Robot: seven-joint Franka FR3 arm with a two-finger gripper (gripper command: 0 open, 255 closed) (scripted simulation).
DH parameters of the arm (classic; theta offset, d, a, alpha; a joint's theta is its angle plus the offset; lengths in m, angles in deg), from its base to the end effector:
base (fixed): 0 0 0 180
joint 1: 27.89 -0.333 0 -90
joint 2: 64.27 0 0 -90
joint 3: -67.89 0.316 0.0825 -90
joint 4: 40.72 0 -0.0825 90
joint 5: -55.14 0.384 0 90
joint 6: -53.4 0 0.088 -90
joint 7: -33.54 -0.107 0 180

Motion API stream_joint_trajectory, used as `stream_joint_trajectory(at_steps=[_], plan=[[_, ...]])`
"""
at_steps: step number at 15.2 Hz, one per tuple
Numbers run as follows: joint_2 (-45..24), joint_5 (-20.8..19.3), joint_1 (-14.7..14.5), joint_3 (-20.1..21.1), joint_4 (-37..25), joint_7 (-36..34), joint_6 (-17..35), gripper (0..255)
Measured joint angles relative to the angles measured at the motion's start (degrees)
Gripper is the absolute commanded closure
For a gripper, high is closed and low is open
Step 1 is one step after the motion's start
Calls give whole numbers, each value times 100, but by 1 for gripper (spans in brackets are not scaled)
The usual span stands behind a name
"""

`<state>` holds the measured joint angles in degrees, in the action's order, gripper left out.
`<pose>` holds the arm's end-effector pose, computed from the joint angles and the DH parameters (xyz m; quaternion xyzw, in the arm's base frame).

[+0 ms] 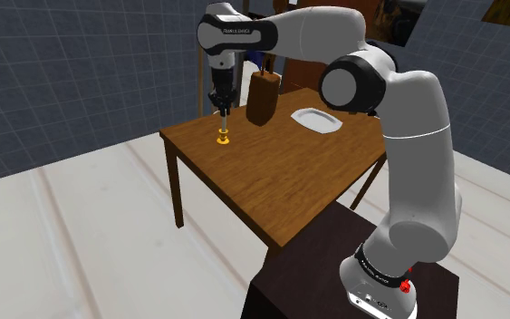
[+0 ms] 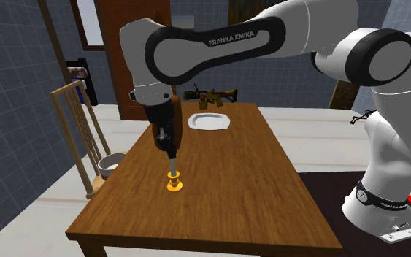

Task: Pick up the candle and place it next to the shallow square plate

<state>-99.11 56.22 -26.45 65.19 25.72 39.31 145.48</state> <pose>0.7095 -0.0407 0.4316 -0.9967 -0.0162 0.0800 0.0025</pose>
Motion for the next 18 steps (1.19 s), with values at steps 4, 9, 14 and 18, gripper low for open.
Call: stream_joint_trajectory(at_steps=[4, 9, 14, 18], plan=[[-41, 1, 6, 0, -360, -1, -318, 255], [-133, 4, 24, -2, -909, 9, -776, 255], [458, -26, 208, -80, -172, 275, -631, 255], [1139, -74, 416, -188, 649, 600, -482, 255]])
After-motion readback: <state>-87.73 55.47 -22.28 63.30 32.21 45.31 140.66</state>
